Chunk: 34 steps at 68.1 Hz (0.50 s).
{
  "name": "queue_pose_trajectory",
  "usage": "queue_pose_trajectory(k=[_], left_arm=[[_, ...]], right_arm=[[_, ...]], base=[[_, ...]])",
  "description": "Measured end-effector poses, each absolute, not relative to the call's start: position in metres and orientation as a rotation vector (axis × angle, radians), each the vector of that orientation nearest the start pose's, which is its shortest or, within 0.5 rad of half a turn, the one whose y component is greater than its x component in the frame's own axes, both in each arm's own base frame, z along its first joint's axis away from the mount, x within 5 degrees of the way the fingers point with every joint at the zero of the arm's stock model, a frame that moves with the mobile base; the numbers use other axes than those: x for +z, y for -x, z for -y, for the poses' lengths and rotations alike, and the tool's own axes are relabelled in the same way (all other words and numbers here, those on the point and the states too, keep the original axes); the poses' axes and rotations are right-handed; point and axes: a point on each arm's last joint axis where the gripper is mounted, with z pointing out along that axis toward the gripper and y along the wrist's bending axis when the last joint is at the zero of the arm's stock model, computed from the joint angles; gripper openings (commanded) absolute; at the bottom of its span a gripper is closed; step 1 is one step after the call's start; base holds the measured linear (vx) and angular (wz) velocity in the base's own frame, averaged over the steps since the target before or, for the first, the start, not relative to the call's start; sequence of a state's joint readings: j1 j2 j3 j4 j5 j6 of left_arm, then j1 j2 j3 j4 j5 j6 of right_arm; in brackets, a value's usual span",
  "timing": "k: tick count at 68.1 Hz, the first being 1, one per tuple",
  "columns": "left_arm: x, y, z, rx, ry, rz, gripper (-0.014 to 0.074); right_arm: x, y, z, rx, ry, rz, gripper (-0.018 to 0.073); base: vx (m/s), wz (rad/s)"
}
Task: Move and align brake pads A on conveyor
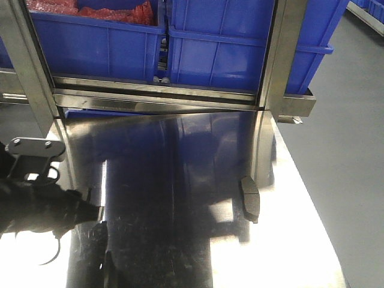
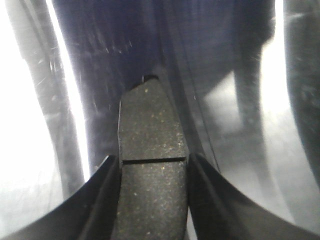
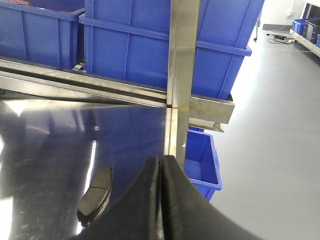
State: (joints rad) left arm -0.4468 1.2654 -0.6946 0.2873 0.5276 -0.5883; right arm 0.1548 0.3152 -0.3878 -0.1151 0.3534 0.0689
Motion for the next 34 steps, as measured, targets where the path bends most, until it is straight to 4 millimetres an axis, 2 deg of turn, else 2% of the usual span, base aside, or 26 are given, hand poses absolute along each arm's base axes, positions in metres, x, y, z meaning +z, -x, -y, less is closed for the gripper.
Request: queue_pose_trajectory(k=[20, 34], left_arm=[[0.255, -0.166, 0.065, -0.203, -0.063, -2.389, 0.0114], [0.270, -0.145, 0.055, -0.251, -0.049, -2.281, 0.0114]], right_arm=[[0.291, -0.076, -0.008, 0.049, 0.142, -1.757, -0.0003], [0.291, -0.076, -0.008, 0.049, 0.142, -1.757, -0.0003]], base=[[0.00, 0.00], [0.00, 0.00]])
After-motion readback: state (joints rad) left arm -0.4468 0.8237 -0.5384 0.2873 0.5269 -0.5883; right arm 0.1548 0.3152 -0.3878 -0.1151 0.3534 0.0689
